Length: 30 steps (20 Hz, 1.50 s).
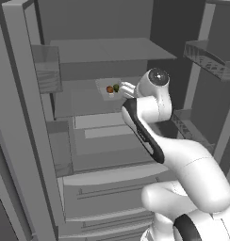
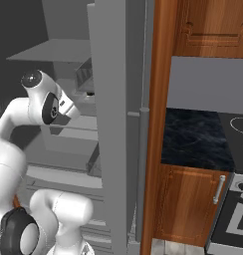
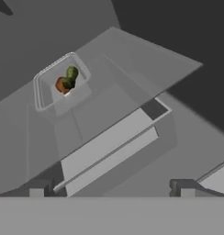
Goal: Place the tupperware containing the chicken drumstick and squash meal in the microwave. Close the microwave door and press the start button to reheat the meal.
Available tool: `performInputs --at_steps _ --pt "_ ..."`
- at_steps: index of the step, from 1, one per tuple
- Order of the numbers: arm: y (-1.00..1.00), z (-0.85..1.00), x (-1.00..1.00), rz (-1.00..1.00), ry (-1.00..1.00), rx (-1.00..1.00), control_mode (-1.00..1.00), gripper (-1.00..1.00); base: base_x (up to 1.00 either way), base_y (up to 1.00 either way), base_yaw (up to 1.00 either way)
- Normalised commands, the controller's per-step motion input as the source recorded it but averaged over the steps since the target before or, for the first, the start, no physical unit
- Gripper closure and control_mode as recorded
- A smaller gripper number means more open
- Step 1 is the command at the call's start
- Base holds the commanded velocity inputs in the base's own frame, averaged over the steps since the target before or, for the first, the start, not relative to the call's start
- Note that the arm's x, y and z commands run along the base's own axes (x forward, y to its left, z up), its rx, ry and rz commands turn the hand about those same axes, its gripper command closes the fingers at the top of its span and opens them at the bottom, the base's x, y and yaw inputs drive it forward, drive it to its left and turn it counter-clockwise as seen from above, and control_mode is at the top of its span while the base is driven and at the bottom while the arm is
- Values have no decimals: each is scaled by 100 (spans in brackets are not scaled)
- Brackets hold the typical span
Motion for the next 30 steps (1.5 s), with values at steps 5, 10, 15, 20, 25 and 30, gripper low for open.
performInputs --at_steps 5,10,15,20,25,30 --pt "6 -12 41 0 0 0 -100 -100 0 0 0" --pt "20 -20 47 0 0 0 -100 -100 0 0 0" --pt "22 -26 43 0 0 0 -100 -100 0 0 0" --pt "14 -10 46 0 0 2 -100 -100 0 0 0" --pt "2 0 40 0 -4 7 -100 -100 0 0 0" --pt "0 -7 37 0 -4 10 -100 -100 0 0 0"
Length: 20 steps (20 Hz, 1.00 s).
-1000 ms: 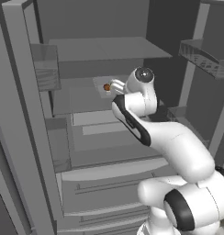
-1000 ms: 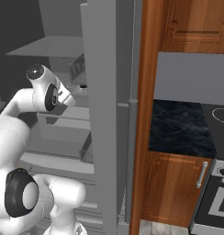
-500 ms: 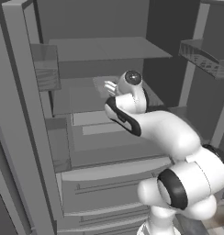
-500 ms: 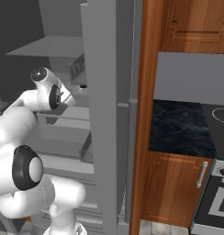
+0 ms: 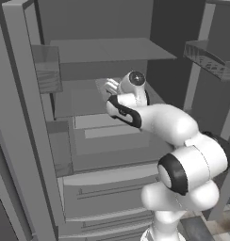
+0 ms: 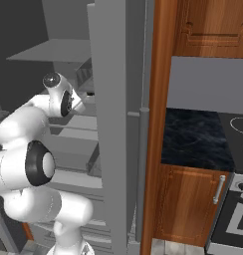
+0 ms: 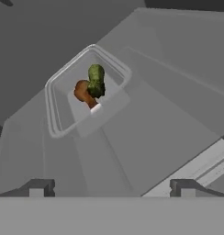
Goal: Place the tupperware containing the chicken drumstick and squash meal in the microwave. Close the microwave door and press the start button to reheat the meal.
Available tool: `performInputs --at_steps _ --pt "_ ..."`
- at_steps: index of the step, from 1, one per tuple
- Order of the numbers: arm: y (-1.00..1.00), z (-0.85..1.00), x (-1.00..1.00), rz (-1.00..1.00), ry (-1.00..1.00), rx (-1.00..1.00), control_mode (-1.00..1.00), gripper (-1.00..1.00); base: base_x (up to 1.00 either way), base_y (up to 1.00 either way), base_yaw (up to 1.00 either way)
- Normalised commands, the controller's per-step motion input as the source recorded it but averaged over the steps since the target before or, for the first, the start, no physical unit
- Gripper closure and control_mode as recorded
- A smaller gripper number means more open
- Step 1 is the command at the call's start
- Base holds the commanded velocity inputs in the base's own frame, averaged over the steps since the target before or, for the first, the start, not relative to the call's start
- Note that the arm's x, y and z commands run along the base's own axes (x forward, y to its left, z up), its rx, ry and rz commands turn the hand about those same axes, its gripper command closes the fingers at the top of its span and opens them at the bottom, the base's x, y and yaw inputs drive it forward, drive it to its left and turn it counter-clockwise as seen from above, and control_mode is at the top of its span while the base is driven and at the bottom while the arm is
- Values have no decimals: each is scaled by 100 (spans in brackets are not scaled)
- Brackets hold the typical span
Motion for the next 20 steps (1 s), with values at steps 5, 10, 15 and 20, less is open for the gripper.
performInputs --at_steps 5,10,15,20 --pt "0 -15 43 0 0 7 -100 -100 0 0 0" --pt "0 -16 49 0 0 3 -100 -100 0 0 0" --pt "0 -14 53 0 0 1 -100 -100 0 0 0" --pt "8 -11 56 0 0 0 -100 -100 0 0 0"
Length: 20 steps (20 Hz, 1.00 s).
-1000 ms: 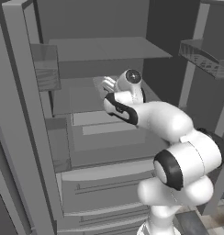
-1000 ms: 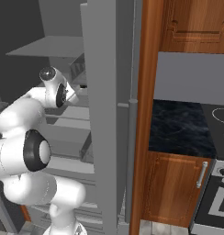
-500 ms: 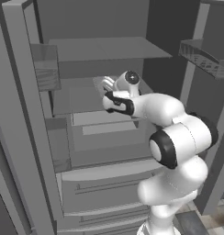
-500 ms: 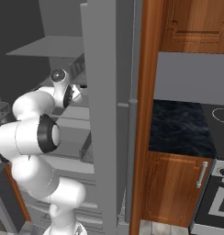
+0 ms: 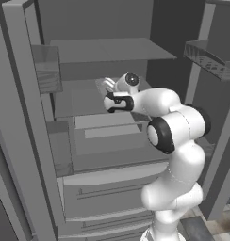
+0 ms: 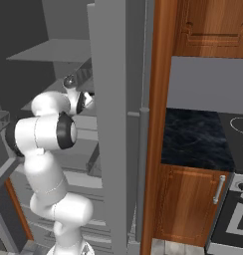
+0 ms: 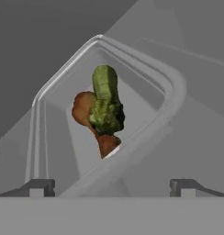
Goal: Place the tupperware containing the chicken drumstick and squash meal in the microwave. Close the microwave door and press the start button to reheat the meal.
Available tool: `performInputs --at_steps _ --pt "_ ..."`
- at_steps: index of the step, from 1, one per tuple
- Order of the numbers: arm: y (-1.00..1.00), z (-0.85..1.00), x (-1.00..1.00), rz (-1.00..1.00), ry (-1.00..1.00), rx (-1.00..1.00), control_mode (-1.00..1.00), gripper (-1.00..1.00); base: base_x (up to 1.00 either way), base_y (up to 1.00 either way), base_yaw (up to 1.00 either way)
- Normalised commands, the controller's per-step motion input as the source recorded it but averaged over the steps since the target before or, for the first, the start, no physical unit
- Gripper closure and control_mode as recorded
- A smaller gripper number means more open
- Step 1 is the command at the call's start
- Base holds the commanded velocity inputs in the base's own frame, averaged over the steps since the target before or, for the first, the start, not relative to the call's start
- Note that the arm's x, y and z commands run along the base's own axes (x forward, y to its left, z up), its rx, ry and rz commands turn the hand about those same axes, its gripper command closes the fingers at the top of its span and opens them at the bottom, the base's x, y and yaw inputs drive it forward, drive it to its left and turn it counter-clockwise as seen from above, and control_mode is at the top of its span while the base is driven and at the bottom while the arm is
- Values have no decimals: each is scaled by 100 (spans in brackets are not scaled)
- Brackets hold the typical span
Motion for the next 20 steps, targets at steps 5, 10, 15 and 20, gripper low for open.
performInputs --at_steps 5,10,15,20 --pt "8 -12 48 0 0 0 -100 -100 0 0 0" --pt "20 -12 42 -1 0 0 -100 -100 0 0 0" --pt "24 -11 35 -6 0 0 -100 -100 0 0 0" --pt "3 -15 15 -12 1 0 -100 -100 0 0 0"
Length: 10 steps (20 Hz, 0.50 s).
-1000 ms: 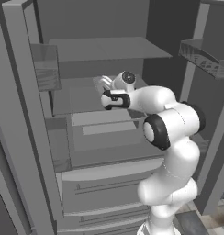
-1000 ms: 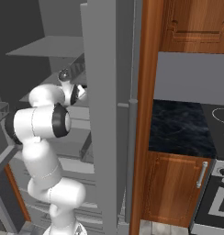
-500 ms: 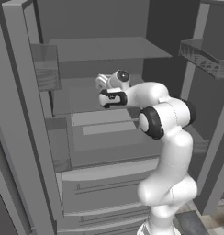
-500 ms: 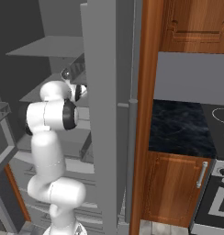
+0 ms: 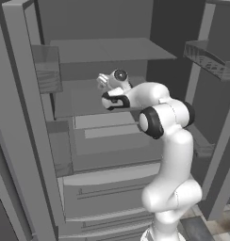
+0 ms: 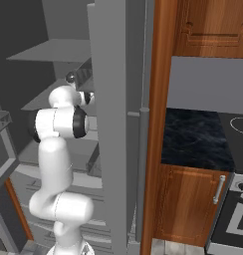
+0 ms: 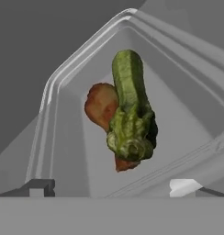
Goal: Place the tupperware containing the chicken drumstick and squash meal in the microwave. Close the microwave door and press the start button to reheat the meal.
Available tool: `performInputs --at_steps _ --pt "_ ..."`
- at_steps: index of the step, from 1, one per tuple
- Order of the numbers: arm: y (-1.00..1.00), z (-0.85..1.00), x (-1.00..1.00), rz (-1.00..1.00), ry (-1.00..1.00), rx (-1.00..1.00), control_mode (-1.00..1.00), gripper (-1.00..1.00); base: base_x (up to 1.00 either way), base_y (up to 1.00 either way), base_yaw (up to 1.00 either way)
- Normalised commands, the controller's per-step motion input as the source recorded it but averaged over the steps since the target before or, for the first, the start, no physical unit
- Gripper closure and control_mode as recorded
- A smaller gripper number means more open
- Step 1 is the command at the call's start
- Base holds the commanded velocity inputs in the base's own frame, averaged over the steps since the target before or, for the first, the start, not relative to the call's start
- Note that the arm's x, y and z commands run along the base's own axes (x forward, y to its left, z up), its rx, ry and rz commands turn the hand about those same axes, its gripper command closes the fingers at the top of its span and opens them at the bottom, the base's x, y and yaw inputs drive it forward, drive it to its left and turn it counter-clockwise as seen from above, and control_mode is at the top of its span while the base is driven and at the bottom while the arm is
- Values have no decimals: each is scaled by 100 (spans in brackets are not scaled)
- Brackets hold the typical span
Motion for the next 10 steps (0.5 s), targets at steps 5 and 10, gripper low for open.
performInputs --at_steps 5,10 --pt "0 -26 0 -20 0 0 -100 100 0 0 0" --pt "0 -28 0 -23 0 0 -100 100 0 0 0"
